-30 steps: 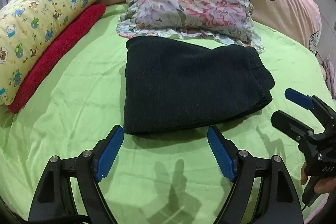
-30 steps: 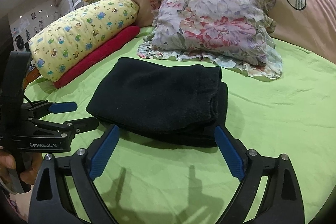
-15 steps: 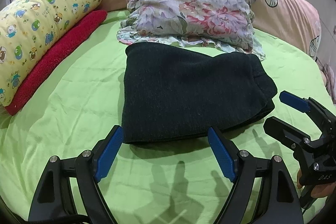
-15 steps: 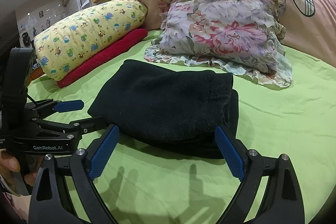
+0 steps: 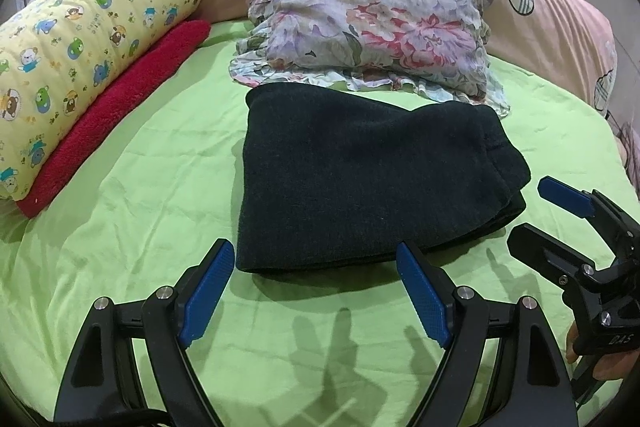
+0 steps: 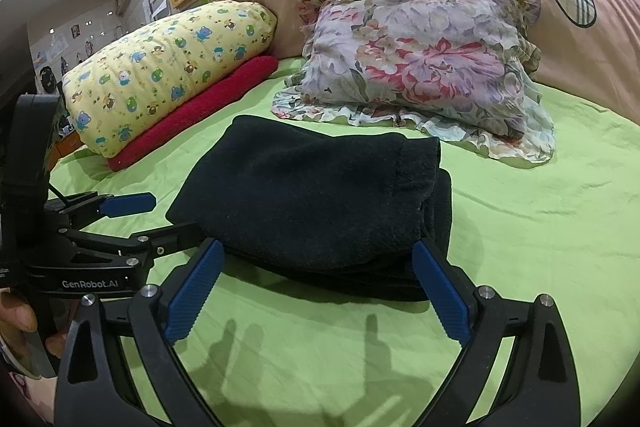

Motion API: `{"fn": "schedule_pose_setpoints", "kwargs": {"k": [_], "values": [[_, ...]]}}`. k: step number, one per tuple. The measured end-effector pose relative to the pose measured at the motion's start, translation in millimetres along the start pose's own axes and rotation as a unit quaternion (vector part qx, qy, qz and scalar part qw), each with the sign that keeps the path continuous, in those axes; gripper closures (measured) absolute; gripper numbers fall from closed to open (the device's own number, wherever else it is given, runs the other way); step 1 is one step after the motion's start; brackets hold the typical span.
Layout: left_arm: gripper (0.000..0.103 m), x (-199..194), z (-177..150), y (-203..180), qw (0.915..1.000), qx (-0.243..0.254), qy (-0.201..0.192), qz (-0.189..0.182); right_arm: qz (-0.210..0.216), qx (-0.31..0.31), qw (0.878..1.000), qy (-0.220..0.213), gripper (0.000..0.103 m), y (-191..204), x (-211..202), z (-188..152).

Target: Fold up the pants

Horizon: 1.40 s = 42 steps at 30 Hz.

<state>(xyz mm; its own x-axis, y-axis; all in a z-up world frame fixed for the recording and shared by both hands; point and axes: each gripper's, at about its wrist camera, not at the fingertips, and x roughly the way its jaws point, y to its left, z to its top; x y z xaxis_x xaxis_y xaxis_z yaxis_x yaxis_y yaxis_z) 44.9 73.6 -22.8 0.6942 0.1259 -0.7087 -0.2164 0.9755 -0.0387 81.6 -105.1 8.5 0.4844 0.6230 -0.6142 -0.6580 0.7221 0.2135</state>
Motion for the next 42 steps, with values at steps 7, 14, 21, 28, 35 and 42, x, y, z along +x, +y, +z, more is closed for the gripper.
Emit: {"fn": "schedule_pose_setpoints", "kwargs": {"k": [7, 14, 21, 28, 35, 42], "values": [[0.019, -2.1, -1.1, -0.9, 1.0, 0.002, -0.001, -0.001, 0.002, -0.002, 1.0, 0.001, 0.007, 0.5, -1.1, 0.2], [0.019, -2.9, -0.9, -1.9, 1.0, 0.002, -0.001, -0.002, 0.002, 0.001, 1.0, 0.001, 0.006, 1.2, -1.8, 0.1], [0.018, -3.3, -0.9, 0.6, 1.0, -0.004, -0.002, 0.003, 0.004, 0.002, 1.0, 0.002, 0.006, 0.1, -1.3, 0.8], [0.018, -2.9, -0.8, 3.4, 0.9999, -0.014, 0.001, 0.004, 0.005, -0.001, 1.0, 0.003, 0.006, 0.9, -2.0, 1.0], [0.015, -1.6, -0.4, 2.8, 0.9998, -0.016, 0.008, 0.01, 0.004, -0.003, 1.0, 0.002, 0.006, 1.6, -3.4, 0.9], [0.015, -4.5, -0.3, 4.2, 0.9998, -0.021, 0.0, 0.008, 0.003, -0.001, 1.0, 0.002, 0.006, 0.2, -5.4, 3.2]]}}
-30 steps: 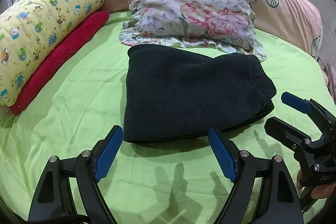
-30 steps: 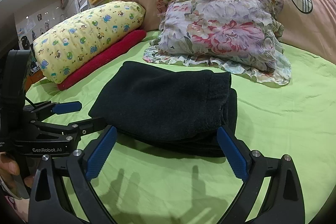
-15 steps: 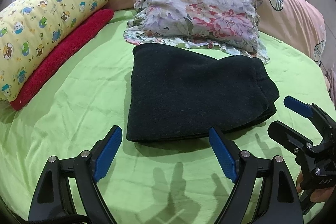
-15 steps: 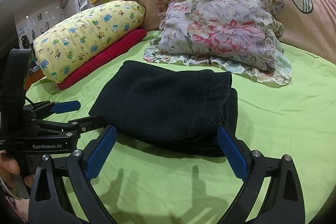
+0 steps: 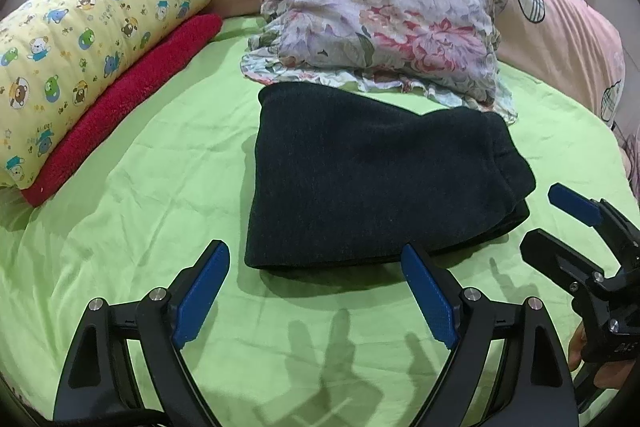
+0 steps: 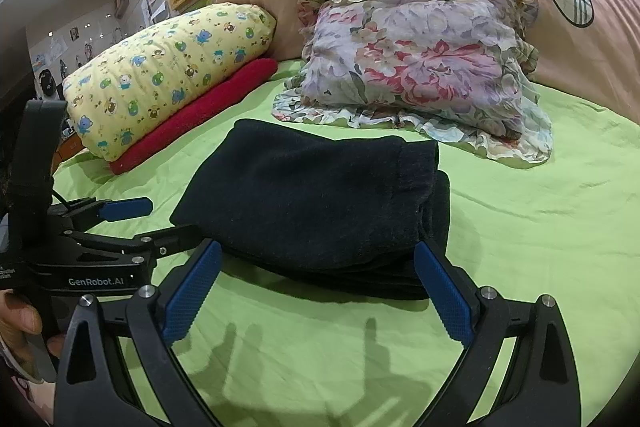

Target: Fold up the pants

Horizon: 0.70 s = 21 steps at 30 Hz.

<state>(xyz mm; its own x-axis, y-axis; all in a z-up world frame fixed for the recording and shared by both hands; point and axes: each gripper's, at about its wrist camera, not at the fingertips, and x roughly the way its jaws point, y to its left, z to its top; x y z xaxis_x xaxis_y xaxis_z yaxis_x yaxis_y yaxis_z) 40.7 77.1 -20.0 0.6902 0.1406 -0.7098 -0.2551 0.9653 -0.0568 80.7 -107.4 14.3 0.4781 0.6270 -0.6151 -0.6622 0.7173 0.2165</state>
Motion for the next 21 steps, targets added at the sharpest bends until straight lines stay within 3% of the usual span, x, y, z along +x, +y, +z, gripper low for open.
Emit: {"fn": "schedule_pose_setpoints", "kwargs": {"k": [21], "values": [[0.015, 4.4, 16.0, -2.7, 1.0, 0.004, 0.0, 0.0, -0.006, 0.001, 1.0, 0.001, 0.006, -4.5, 1.4, 10.1]]}}
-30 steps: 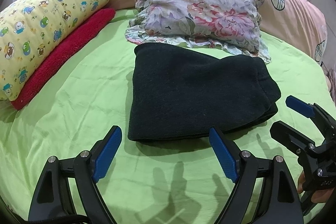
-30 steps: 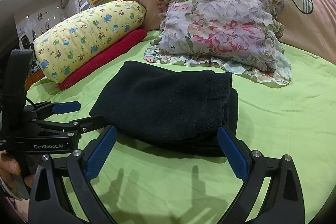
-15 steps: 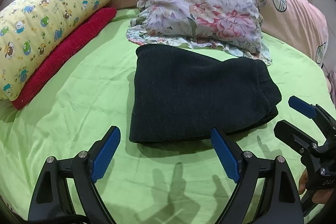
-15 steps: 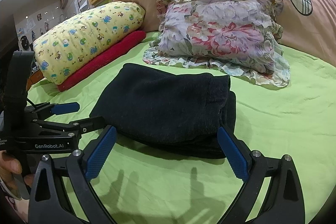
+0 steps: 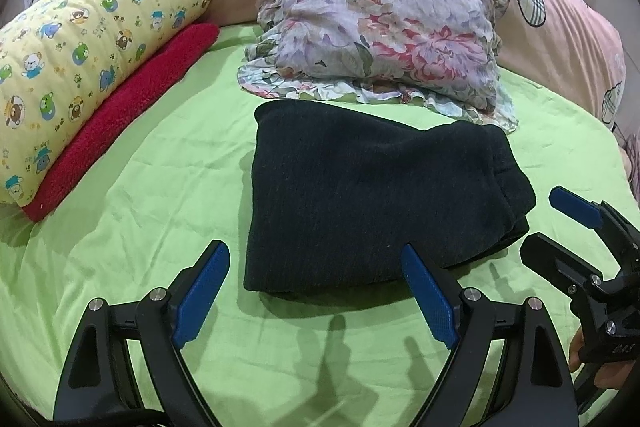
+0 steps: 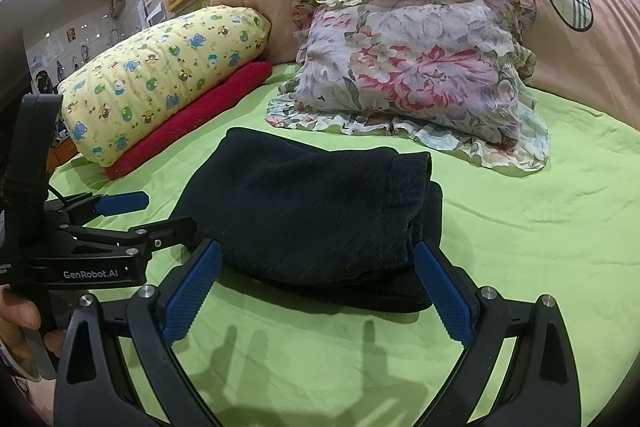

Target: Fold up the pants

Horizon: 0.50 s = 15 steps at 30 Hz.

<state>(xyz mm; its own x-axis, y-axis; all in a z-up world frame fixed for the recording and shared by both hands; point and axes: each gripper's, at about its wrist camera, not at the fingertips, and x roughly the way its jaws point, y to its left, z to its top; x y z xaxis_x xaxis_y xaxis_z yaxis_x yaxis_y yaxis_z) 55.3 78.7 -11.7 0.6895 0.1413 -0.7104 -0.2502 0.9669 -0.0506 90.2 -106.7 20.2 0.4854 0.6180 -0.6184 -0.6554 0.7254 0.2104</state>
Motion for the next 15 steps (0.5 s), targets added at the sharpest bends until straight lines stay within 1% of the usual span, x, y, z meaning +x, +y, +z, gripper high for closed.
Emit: {"fn": "schedule_pose_setpoints", "kwargs": {"k": [15], "values": [[0.015, 7.0, 4.8, -2.0, 1.0, 0.002, 0.006, -0.001, -0.002, 0.011, 1.0, 0.011, 0.006, -10.8, 7.9, 1.3]]}}
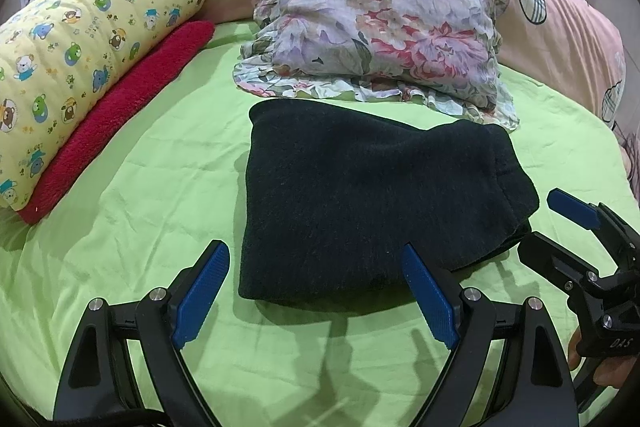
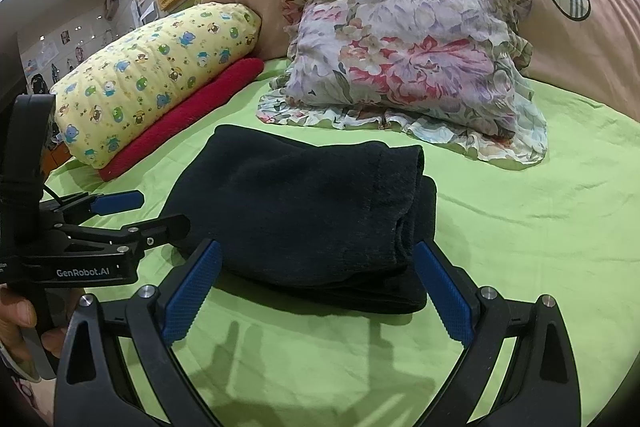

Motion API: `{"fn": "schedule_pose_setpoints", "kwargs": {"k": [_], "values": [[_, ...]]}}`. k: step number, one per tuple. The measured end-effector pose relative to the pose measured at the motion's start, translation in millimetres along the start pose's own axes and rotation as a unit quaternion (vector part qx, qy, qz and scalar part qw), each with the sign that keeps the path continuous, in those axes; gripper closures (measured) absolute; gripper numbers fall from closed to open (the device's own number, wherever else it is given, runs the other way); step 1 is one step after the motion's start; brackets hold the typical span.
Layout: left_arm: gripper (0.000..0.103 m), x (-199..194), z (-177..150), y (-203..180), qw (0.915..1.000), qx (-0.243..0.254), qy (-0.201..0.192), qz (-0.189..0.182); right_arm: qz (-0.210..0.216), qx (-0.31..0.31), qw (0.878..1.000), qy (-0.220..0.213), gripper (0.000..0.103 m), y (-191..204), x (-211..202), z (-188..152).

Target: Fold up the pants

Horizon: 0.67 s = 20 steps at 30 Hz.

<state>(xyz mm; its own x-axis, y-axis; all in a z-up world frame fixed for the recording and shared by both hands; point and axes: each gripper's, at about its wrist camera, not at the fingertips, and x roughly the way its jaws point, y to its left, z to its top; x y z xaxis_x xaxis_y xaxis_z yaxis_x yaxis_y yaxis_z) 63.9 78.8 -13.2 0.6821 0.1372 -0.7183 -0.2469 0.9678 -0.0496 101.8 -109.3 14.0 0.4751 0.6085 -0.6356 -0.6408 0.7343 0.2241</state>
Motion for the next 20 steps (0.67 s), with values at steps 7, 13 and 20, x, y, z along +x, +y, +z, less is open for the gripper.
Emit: {"fn": "schedule_pose_setpoints", "kwargs": {"k": [7, 13, 20], "values": [[0.015, 0.8, 0.7, 0.2, 1.0, -0.003, 0.003, -0.001, 0.001, 0.002, 1.0, 0.001, 0.006, 0.2, 0.6, 0.4], [0.015, 1.9, 2.0, 0.8, 1.0, -0.002, 0.003, 0.0, 0.002, 0.003, 1.0, 0.003, 0.006, -1.0, 3.1, 1.8], [0.015, 3.1, 5.0, -0.7, 1.0, -0.001, 0.004, -0.003, 0.0, 0.004, 1.0, 0.004, 0.006, -1.5, 3.8, 2.3]]}}
